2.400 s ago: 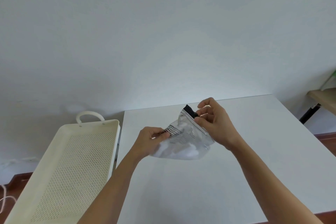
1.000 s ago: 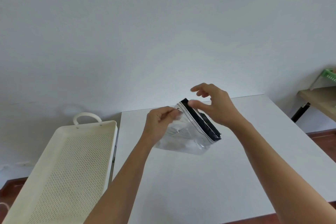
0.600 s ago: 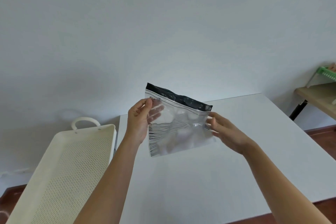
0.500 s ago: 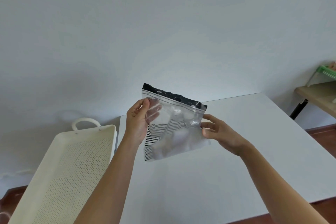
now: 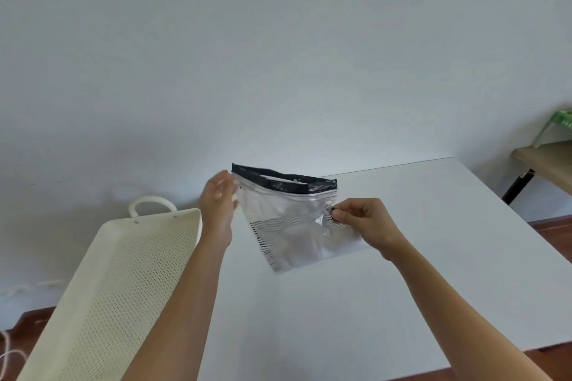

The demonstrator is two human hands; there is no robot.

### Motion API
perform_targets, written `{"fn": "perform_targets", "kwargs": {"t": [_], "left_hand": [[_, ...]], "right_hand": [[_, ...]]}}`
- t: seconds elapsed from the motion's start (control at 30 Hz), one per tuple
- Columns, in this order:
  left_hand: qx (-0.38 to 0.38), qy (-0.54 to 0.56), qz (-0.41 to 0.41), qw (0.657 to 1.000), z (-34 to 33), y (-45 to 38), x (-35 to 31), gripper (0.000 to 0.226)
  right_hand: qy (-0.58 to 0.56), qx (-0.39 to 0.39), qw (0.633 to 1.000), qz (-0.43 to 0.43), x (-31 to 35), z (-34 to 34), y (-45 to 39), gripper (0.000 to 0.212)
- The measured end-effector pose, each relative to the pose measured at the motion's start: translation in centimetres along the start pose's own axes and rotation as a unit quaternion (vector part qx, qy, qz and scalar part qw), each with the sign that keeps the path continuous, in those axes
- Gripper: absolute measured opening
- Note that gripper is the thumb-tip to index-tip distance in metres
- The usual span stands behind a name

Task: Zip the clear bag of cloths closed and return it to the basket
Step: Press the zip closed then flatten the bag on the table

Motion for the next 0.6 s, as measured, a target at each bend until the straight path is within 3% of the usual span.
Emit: {"fn": "perform_targets", "kwargs": {"t": [0.07,0.1,0.17,0.27,0.33,0.43,0.6], "left_hand": [[-0.054,-0.097,-0.123,0.986,0.2,0.2,-3.2,0.021],[-0.022,-0.152,-0.193,0.969,-0.9,0.5,-5.0,0.024],[0.140,-0.250,-0.270,0.919,-4.6,1.5,-7.2,0.029],[0.385,-0.400,-0.203,0.807,-9.8,3.8,-5.8,0.039],[0.432,-0.459,-0.147,0.762,-11.0,4.1,-4.1,0.031],[0.426,-0.456,-0.159,0.765,-11.7,3.4,-4.0,0.005],[0.386,-0.425,-0.195,0.795,-11.5,2.1,-5.8,0.008]], "right_hand": [[0.039,0.001,0.999,0.009,0.3,-0.1,-0.1,0.005],[0.066,0.006,0.998,0.017,0.6,-0.2,-0.2,0.004],[0.129,0.025,0.991,0.038,1.3,-0.6,-0.3,0.006],[0.183,0.049,0.980,0.054,2.2,-1.2,-0.7,0.008],[0.200,0.058,0.976,0.059,2.6,-1.4,-0.8,0.011],[0.205,0.059,0.975,0.062,2.8,-1.1,-0.6,0.011],[0.164,0.020,0.985,0.046,2.0,0.8,-0.1,0.007]]}}
Point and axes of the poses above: each hand's wrist, its own y-axis away from the middle knuckle, its own z-axis out of the back of the hand, x = y × z, the point moved 6 cm from there along -y, towards the middle knuckle, and after that the axes turned 2 degrees about x, right-handed, at the moved point
